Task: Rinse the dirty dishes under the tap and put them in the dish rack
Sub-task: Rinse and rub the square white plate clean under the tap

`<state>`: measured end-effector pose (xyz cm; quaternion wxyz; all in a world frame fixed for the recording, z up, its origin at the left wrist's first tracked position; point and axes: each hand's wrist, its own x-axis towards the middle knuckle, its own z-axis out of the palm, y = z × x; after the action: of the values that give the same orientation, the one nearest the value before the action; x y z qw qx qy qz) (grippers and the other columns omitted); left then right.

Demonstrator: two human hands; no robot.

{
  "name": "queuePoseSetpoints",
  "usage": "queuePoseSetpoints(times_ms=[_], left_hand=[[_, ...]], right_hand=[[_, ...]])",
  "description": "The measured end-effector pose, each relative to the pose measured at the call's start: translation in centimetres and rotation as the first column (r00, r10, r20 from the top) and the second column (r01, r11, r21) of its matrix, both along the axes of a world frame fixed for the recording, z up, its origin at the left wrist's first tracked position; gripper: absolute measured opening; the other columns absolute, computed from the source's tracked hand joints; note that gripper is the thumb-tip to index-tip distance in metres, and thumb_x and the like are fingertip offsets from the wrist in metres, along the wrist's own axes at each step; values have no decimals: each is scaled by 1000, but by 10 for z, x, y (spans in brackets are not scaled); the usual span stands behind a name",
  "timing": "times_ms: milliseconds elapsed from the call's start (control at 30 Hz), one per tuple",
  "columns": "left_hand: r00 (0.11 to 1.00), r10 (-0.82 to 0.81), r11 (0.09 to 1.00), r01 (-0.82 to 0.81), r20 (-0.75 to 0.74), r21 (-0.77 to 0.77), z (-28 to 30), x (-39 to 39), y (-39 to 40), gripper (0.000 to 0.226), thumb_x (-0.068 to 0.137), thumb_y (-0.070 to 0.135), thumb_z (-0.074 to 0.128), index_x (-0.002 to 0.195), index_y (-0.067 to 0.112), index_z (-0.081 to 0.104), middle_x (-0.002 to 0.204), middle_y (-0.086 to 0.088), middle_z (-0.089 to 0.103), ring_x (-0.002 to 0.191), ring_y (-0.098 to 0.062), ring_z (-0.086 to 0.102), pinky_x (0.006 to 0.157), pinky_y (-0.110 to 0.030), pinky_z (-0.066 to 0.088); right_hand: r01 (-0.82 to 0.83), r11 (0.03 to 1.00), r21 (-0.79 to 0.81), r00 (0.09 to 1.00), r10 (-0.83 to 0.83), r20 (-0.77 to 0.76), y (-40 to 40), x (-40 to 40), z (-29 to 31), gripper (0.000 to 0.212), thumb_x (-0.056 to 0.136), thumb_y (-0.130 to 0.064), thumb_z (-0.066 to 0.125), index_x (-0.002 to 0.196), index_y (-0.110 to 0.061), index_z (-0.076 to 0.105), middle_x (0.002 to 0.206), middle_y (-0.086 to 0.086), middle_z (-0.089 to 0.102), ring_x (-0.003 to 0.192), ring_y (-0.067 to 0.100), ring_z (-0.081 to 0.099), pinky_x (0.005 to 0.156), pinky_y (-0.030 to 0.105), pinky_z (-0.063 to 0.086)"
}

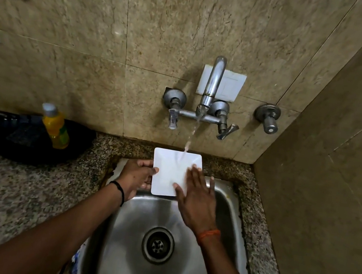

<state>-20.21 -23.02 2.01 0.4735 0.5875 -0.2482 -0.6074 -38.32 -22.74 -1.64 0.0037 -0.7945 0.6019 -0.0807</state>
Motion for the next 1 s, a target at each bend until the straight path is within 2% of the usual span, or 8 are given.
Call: queuePoseSetpoints(times_ms=[200, 367, 467, 600, 667, 733, 767, 1000], left_hand=[[998, 59, 998, -59, 0, -11, 3, -7, -4, 24, 93, -4, 52, 114, 1, 62, 76, -9, 70, 49, -13, 66, 41, -21, 51], [999, 42, 999, -43, -10, -25, 9, -10, -3, 21, 93, 0, 54, 112, 6, 62, 97, -14, 68, 70, -19, 67, 51, -26, 56], [998, 65, 997, -65, 7, -29, 8, -15, -6, 20, 92, 0, 55, 108, 7, 64, 103, -17, 69, 80, -27, 67, 69, -37, 57], [997, 75, 997, -74, 19, -29, 7, -15, -9, 20, 91, 0, 56, 108, 5, 66, 98, -17, 71, 81, -30, 68, 82, -47, 55], [996, 85, 996, -85, 7, -29, 10, -15, -11, 18, 91, -1, 56, 103, 7, 67, 94, -16, 70, 76, -28, 68, 80, -45, 56], [996, 83, 996, -83, 15, -35, 13, -16, -12, 17, 91, -1, 56, 96, 11, 67, 92, -15, 70, 77, -27, 68, 77, -42, 56], [997, 72, 997, -71, 22, -43, 14, -17, -12, 17, 91, -1, 56, 93, 12, 67, 92, -14, 71, 78, -27, 68, 77, -41, 55], [999, 9, 997, -5, 52, -71, 20, -20, -10, 19, 90, 0, 55, 96, 10, 70, 90, -13, 72, 81, -29, 68, 78, -42, 55]], right_hand=[[-354, 933, 68, 906, 324, 272, 39, 21, 3, 60, 101, -51, 18, 154, -23, 22, 161, -6, 16, 149, 7, 9, 123, 36, 8], [-82, 996, 44, 982, 73, 172, 10, 1, 11, 65, 100, -53, 21, 155, -19, 14, 163, 0, 4, 150, 12, -1, 122, 33, -2], [-55, 985, 164, 929, -10, 370, 5, 10, 20, 57, 103, -37, 34, 153, -13, 23, 163, 2, 13, 150, 13, 10, 122, 30, 11], [-227, 938, 263, 632, -63, 773, 5, 28, 38, 42, 98, -7, 48, 139, -16, 51, 145, 2, 50, 134, 13, 45, 113, 27, 35], [-230, 897, 377, 229, -327, 917, -4, 34, 46, 39, 94, 3, 54, 131, -9, 57, 134, 9, 60, 117, 19, 61, 99, 29, 50], [-320, 835, 447, -223, -525, 822, -18, 35, 54, 34, 91, 10, 53, 123, 2, 57, 121, 17, 65, 97, 22, 71, 85, 28, 58], [-376, 811, 448, -333, -570, 751, -24, 35, 59, 30, 91, 12, 50, 120, 6, 56, 115, 20, 67, 92, 23, 72, 83, 28, 59], [-355, 793, 495, -391, -607, 692, -44, 42, 77, 14, 86, 14, 56, 93, 7, 67, 83, 17, 74, 75, 21, 75, 71, 26, 61]])
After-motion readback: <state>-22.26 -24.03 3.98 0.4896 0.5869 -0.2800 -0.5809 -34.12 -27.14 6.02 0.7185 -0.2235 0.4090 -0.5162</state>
